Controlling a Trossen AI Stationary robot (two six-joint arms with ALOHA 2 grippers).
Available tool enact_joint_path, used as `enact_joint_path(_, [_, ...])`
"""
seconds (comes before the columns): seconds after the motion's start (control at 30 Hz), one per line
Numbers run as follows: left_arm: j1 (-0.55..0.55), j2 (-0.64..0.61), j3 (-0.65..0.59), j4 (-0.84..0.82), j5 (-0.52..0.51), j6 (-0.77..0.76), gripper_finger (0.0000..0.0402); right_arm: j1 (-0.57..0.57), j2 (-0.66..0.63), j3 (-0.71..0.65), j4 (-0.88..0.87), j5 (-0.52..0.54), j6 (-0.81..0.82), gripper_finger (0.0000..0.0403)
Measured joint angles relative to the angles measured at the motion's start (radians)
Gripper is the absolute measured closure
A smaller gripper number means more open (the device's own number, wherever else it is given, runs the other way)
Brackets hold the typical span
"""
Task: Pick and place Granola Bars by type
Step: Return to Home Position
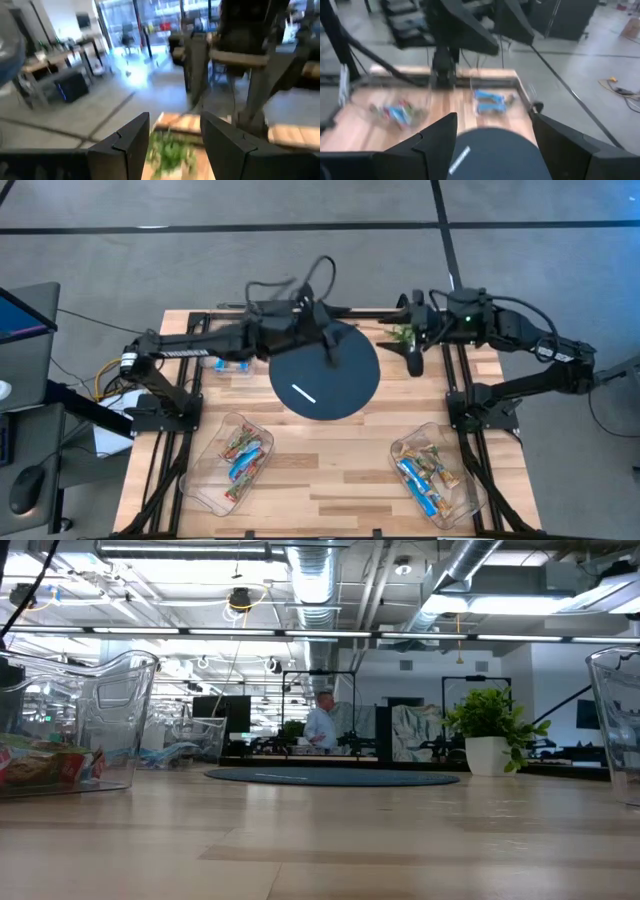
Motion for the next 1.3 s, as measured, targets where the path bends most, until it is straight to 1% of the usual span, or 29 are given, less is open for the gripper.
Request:
enact_joint_path(0.07, [0.038, -0.026, 0.001, -0.066, 0.067, -0.009, 0.0230, -0.023, 0.000, 0.000, 0.035, -0.043, 0.017, 0.0149])
enact_joint_path(0.2, [0.102, -0.071, 0.001, -0.196, 0.203, 0.012, 0.0230, -0.082, 0.000, 0.000, 0.061, -0.183, 0.022, 0.0149])
enact_joint_path(0.3, [0.136, -0.106, 0.001, -0.271, 0.247, 0.037, 0.0230, -0.133, 0.000, 0.000, 0.048, -0.276, 0.023, 0.0149])
enact_joint_path(0.37, [0.152, -0.126, 0.001, -0.318, 0.247, 0.048, 0.0230, -0.168, -0.005, 0.000, 0.014, -0.307, 0.022, 0.0149])
enact_joint_path(0.47, [0.174, -0.155, 0.000, -0.410, 0.255, 0.073, 0.0230, -0.214, -0.046, -0.002, -0.042, -0.320, 0.022, 0.0149])
enact_joint_path(0.57, [0.188, -0.189, 0.000, -0.471, 0.292, 0.096, 0.0230, -0.250, -0.109, -0.002, -0.062, -0.321, 0.014, 0.0149])
enact_joint_path(0.7, [0.198, -0.218, 0.001, -0.514, 0.310, 0.117, 0.0230, -0.282, -0.184, -0.001, -0.062, -0.304, -0.001, 0.0149])
enact_joint_path(0.8, [0.199, -0.244, -0.023, -0.498, 0.309, 0.127, 0.0230, -0.293, -0.232, -0.021, -0.053, -0.281, 0.014, 0.0149])
enact_joint_path(0.9, [0.204, -0.290, -0.105, -0.436, 0.311, 0.119, 0.0230, -0.292, -0.279, -0.074, -0.048, -0.245, 0.052, 0.0149])
enact_joint_path(1.03, [0.216, -0.388, -0.283, -0.311, 0.307, 0.064, 0.0230, -0.291, -0.347, -0.171, -0.015, -0.228, 0.101, 0.0149])
enact_joint_path(1.13, [0.220, -0.476, -0.436, -0.196, 0.300, 0.014, 0.0230, -0.285, -0.403, -0.262, 0.072, -0.228, 0.126, 0.0149])
enact_joint_path(1.3, [0.219, -0.612, -0.663, -0.063, 0.263, -0.083, 0.0230, -0.239, -0.479, -0.444, 0.291, -0.227, 0.135, 0.0149])
